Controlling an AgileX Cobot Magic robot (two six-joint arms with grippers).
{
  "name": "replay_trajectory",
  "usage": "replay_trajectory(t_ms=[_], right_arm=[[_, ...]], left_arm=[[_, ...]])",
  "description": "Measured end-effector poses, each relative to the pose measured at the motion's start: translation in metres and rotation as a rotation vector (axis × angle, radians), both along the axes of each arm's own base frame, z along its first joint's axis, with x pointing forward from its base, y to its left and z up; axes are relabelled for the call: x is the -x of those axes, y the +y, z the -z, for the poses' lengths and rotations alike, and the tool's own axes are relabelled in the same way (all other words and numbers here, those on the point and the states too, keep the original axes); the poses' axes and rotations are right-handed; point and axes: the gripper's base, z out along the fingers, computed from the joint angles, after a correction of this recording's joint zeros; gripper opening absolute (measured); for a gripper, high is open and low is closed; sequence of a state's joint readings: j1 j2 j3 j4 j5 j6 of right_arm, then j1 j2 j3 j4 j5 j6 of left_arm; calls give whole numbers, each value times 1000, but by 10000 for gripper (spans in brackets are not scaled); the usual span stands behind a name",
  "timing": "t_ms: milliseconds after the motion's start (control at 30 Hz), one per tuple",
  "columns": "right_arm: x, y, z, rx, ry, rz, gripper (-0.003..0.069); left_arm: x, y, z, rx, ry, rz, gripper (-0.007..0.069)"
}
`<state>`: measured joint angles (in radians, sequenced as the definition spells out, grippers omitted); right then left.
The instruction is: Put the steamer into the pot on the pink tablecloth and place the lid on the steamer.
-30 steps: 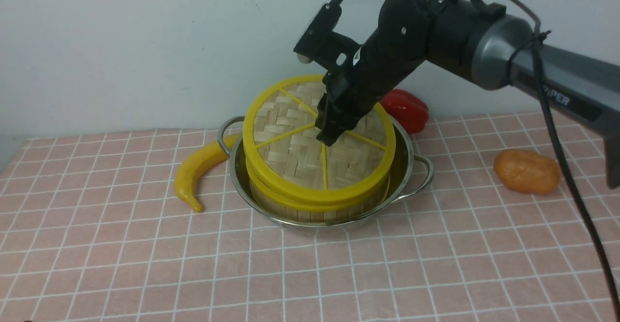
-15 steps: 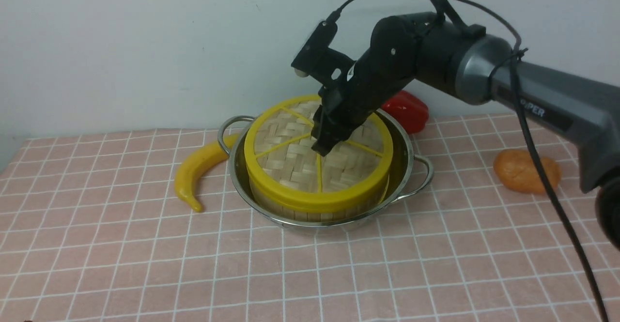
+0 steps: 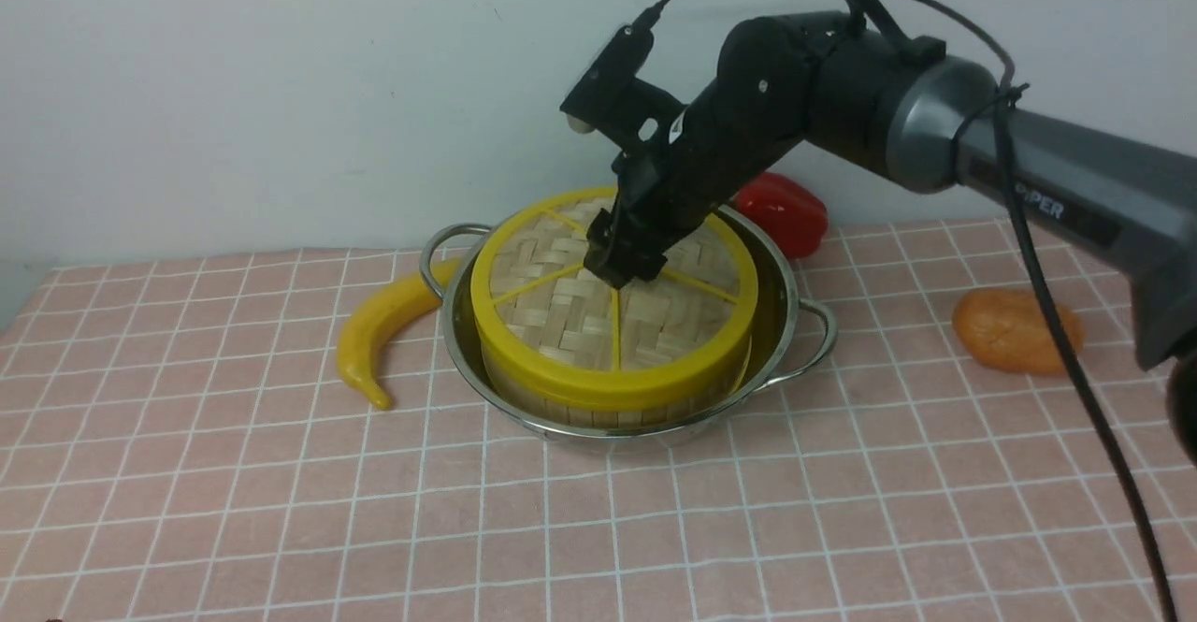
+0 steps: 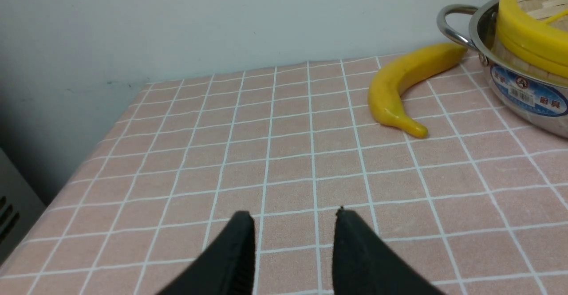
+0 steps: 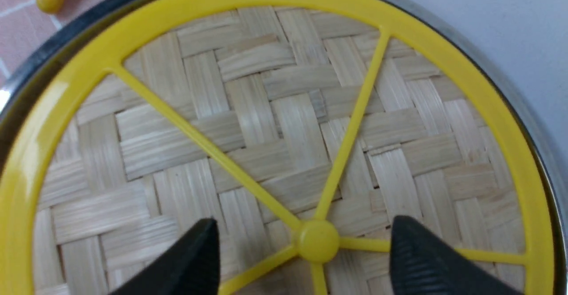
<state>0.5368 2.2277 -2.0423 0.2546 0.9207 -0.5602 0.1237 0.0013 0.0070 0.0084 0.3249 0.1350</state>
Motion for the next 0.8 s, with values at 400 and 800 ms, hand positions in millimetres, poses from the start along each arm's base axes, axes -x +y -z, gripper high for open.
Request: replay_trajectory(t_ms=[400, 800], right_arm=[[67, -39, -166, -258, -183, 105, 265], [130, -62, -246, -595, -106, 165, -15]], left_arm=[[0, 0, 0, 0, 0, 0, 243], [0, 0, 0, 0, 0, 0, 243]])
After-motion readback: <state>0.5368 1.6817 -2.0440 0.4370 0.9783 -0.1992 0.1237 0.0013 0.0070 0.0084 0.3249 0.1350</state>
